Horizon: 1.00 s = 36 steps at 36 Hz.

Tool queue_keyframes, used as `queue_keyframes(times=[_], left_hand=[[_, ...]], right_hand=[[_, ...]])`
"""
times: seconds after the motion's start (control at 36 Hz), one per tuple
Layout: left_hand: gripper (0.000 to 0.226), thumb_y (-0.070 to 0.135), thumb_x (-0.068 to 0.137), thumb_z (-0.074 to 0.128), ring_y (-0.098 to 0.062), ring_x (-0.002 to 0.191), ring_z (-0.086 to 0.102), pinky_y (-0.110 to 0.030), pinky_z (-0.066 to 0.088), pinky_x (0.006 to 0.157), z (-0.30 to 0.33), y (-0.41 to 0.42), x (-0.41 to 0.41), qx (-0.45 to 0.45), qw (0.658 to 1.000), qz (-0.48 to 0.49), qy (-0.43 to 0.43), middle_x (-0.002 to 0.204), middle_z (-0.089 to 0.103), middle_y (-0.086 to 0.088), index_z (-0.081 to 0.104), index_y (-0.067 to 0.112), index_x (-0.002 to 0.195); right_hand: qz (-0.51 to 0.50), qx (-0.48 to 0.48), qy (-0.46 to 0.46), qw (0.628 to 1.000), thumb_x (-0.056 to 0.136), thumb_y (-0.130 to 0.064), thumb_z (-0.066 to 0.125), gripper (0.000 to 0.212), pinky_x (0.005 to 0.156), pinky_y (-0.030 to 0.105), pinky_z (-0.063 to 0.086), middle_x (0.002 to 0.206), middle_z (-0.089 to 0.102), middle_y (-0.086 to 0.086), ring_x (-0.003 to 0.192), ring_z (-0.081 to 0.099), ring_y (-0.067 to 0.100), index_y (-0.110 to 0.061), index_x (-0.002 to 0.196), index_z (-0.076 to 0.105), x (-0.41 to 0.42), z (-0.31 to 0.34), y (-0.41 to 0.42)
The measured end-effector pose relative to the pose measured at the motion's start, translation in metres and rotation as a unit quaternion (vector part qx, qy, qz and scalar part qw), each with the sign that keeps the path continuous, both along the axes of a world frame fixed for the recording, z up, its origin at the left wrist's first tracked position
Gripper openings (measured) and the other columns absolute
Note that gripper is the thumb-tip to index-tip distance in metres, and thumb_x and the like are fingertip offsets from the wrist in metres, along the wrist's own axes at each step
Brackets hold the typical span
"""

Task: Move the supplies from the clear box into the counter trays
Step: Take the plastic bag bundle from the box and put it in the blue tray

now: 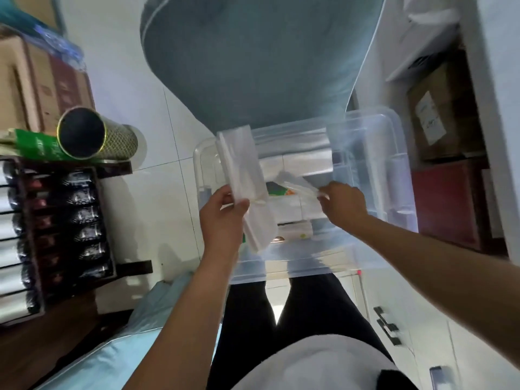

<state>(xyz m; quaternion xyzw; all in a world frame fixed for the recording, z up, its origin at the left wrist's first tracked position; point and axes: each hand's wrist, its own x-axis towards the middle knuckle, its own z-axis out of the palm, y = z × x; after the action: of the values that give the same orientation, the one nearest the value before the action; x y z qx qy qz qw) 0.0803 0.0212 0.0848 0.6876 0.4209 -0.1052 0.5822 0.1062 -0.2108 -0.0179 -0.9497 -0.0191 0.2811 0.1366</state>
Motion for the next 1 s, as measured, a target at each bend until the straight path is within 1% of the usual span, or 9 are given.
queue_keyframes(times=[0.19, 0.33, 0.44, 0.5, 0.58, 0.64, 0.75, 0.92, 1.0], left_hand=[[0.028, 0.006, 0.079, 0.074, -0.026, 0.092, 0.071, -0.044, 0.059, 0.08, 0.067, 0.013, 0.001, -0.048, 0.998, 0.001, -0.039, 0.086, 0.068, 0.007, 0.075, 0.028, 0.096], [0.032, 0.007, 0.08, 0.074, -0.018, 0.09, 0.072, -0.039, 0.061, 0.079, 0.104, 0.026, 0.007, -0.088, 0.991, -0.048, -0.091, 0.089, 0.071, 0.009, 0.076, 0.035, 0.096], [0.029, 0.008, 0.084, 0.074, -0.016, 0.094, 0.072, -0.032, 0.06, 0.077, 0.129, 0.041, 0.013, -0.131, 0.976, -0.131, -0.112, 0.099, 0.073, 0.005, 0.076, 0.034, 0.098], [0.03, 0.007, 0.085, 0.072, -0.014, 0.093, 0.072, -0.028, 0.06, 0.074, 0.137, 0.047, 0.012, -0.166, 0.963, -0.18, -0.113, 0.1, 0.074, 0.006, 0.076, 0.035, 0.096], [0.031, 0.004, 0.086, 0.07, -0.015, 0.092, 0.073, -0.027, 0.058, 0.07, 0.142, 0.05, 0.006, -0.21, 0.942, -0.242, -0.098, 0.102, 0.075, 0.004, 0.076, 0.029, 0.103], [0.029, 0.002, 0.086, 0.068, -0.017, 0.091, 0.073, -0.026, 0.057, 0.069, 0.141, 0.046, 0.002, -0.243, 0.925, -0.281, -0.082, 0.101, 0.076, -0.001, 0.075, 0.021, 0.107], [0.027, 0.004, 0.086, 0.067, -0.02, 0.097, 0.073, -0.028, 0.058, 0.071, 0.143, 0.023, -0.012, -0.278, 0.878, -0.384, -0.063, 0.102, 0.076, -0.004, 0.075, 0.019, 0.107], [0.029, 0.006, 0.084, 0.071, -0.025, 0.102, 0.072, -0.037, 0.061, 0.079, 0.171, -0.026, -0.057, -0.339, 0.796, -0.497, -0.057, 0.111, 0.075, -0.007, 0.075, 0.021, 0.109], [0.027, 0.004, 0.085, 0.069, -0.026, 0.101, 0.073, -0.038, 0.061, 0.08, 0.188, -0.051, -0.09, -0.345, 0.776, -0.524, -0.062, 0.109, 0.076, -0.006, 0.076, 0.022, 0.104]], right_hand=[[-0.254, 0.158, -0.049, 0.953, 0.087, -0.026, 0.07, 0.018, 0.061, 0.028, 0.04, 0.084, 0.075, 0.014, 0.08, 0.068, 0.032, -0.01, 0.092, 0.078, -0.003, 0.101, -0.005], [-0.377, 0.24, -0.068, 0.892, 0.08, -0.019, 0.077, 0.02, 0.064, 0.024, 0.043, 0.085, 0.074, 0.005, 0.083, 0.068, 0.023, -0.006, 0.094, 0.078, -0.021, 0.165, 0.0], [-0.468, 0.308, -0.11, 0.821, 0.076, -0.009, 0.079, 0.009, 0.064, 0.032, 0.057, 0.079, 0.073, 0.014, 0.075, 0.068, 0.038, -0.005, 0.084, 0.075, -0.05, 0.214, 0.016], [-0.52, 0.319, -0.137, 0.781, 0.077, -0.009, 0.08, 0.008, 0.076, 0.05, 0.06, 0.086, 0.073, 0.016, 0.082, 0.069, 0.039, -0.01, 0.084, 0.075, -0.073, 0.234, 0.027], [-0.602, 0.347, -0.168, 0.699, 0.079, -0.007, 0.078, 0.012, 0.078, 0.06, 0.057, 0.094, 0.072, 0.023, 0.087, 0.071, 0.039, -0.003, 0.089, 0.073, -0.12, 0.258, 0.043], [-0.646, 0.37, -0.187, 0.641, 0.079, -0.004, 0.077, 0.009, 0.071, 0.057, 0.06, 0.092, 0.074, 0.019, 0.087, 0.071, 0.04, -0.004, 0.087, 0.073, -0.154, 0.27, 0.053], [-0.695, 0.399, -0.222, 0.555, 0.078, -0.001, 0.075, 0.008, 0.051, 0.026, 0.056, 0.084, 0.077, 0.009, 0.073, 0.075, 0.025, -0.008, 0.083, 0.074, -0.22, 0.294, 0.062], [-0.712, 0.409, -0.322, 0.472, 0.078, -0.004, 0.076, 0.009, 0.058, 0.035, 0.058, 0.086, 0.075, 0.01, 0.076, 0.073, 0.027, -0.01, 0.084, 0.077, -0.311, 0.326, 0.053], [-0.719, 0.391, -0.358, 0.45, 0.078, -0.005, 0.076, 0.01, 0.067, 0.046, 0.058, 0.087, 0.076, 0.012, 0.077, 0.073, 0.028, -0.011, 0.086, 0.078, -0.351, 0.333, 0.049]])
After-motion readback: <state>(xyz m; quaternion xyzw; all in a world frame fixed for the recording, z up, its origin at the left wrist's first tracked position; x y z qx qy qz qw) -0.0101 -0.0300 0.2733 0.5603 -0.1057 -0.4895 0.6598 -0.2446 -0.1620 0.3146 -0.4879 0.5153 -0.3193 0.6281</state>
